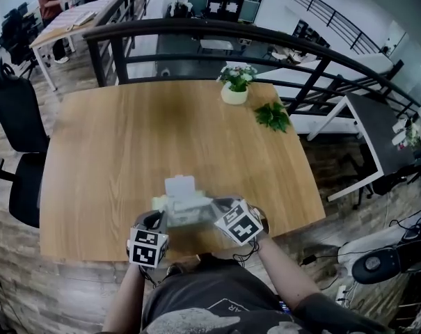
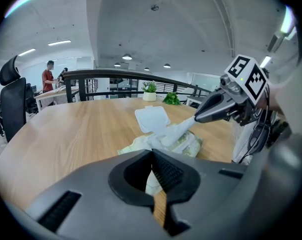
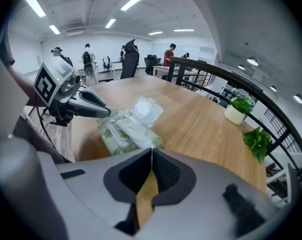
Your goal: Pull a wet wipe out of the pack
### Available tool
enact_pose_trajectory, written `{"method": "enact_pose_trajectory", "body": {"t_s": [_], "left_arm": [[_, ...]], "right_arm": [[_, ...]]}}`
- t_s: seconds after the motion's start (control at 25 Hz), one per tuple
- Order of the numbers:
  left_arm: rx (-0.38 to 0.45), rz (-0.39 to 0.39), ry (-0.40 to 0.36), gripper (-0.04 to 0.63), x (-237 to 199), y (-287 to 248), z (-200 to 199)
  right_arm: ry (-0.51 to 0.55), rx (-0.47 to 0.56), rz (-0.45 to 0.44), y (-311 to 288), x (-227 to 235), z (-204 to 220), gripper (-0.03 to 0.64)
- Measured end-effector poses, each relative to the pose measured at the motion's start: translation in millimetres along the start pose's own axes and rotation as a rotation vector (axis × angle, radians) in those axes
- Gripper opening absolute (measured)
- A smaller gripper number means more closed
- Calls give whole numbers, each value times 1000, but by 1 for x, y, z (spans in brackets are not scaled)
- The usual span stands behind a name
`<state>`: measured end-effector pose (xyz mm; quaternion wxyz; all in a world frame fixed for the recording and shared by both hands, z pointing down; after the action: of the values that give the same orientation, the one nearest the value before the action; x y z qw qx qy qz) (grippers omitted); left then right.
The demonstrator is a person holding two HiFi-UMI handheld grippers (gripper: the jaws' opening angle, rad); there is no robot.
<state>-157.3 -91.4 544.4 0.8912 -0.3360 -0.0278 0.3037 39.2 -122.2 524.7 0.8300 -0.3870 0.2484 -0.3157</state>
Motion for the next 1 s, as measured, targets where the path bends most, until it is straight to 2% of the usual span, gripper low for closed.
{"method": "enact_pose_trajectory", "body": {"t_s": [0.16, 0.32, 0.52, 0.76, 1.0], "left_arm": [[-7, 6, -26, 15, -1, -1, 1], [8, 6, -43, 15, 0, -1, 0], [30, -3, -113, 15, 0, 11, 0], [95, 39, -101, 15, -2, 27, -5], [86, 72, -98, 15, 8, 41, 14]], "right_arm": [[-46, 2, 69, 11, 12, 8, 28], [-112, 61, 110, 28, 17, 10, 28], [-211, 141, 154, 47, 4, 8, 28], [-286, 213, 239, 74, -13, 10, 28], [-339, 238, 268, 83, -29, 25, 28]]}}
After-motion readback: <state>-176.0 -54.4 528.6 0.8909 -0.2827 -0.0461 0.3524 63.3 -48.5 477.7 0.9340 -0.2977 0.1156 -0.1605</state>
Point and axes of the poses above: the fingertips, and each gripper's own axes: y backward along the fingers, x to its right, z out of its underside, the point moved 6 cm from there along y, backward along the fingers, and after that the axes turned 5 degrees about z, right-handed, at the moved point
